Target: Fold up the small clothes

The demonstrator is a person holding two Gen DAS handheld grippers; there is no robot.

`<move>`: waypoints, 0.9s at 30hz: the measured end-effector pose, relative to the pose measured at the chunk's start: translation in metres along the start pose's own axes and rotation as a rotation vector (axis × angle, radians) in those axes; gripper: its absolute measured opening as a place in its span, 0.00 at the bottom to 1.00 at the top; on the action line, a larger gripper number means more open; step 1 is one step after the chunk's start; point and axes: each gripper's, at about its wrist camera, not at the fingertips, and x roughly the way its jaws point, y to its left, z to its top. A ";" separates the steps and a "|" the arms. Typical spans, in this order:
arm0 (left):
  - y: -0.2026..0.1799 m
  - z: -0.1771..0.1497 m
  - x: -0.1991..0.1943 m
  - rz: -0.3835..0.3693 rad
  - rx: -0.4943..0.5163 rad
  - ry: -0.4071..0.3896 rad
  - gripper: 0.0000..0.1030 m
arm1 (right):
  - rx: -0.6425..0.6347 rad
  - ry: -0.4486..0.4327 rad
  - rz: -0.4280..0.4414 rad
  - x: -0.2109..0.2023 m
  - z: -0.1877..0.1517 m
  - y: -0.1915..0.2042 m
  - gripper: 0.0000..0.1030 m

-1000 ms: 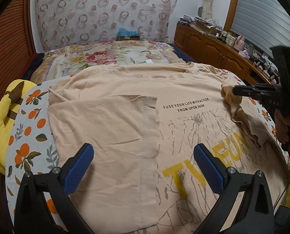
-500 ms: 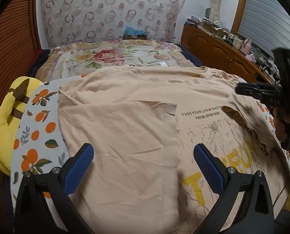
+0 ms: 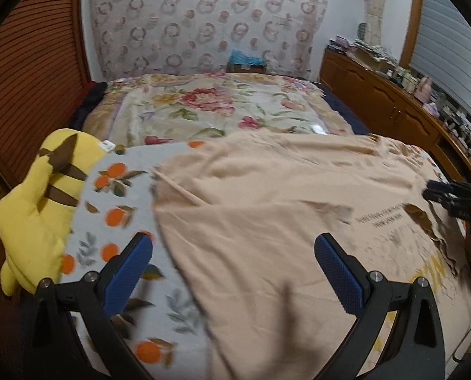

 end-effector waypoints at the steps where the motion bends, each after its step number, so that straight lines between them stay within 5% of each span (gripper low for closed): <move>1: 0.004 0.002 0.001 0.006 -0.004 -0.001 1.00 | -0.008 -0.006 -0.009 0.001 0.000 0.002 0.39; 8: 0.031 0.016 0.011 0.036 0.020 -0.020 0.99 | -0.028 -0.002 -0.006 0.004 0.000 0.005 0.52; 13: 0.044 0.022 0.029 0.006 -0.007 0.011 0.81 | -0.027 -0.001 -0.005 0.004 -0.001 0.004 0.54; 15: 0.048 0.022 0.038 0.004 -0.014 0.033 0.59 | -0.027 -0.001 -0.006 0.005 -0.001 0.005 0.55; 17: 0.051 0.022 0.046 0.001 -0.015 0.053 0.52 | -0.027 -0.002 -0.005 0.004 -0.001 0.005 0.55; 27: 0.052 0.026 0.057 -0.017 -0.007 0.063 0.43 | -0.027 -0.001 -0.002 0.006 -0.001 0.006 0.56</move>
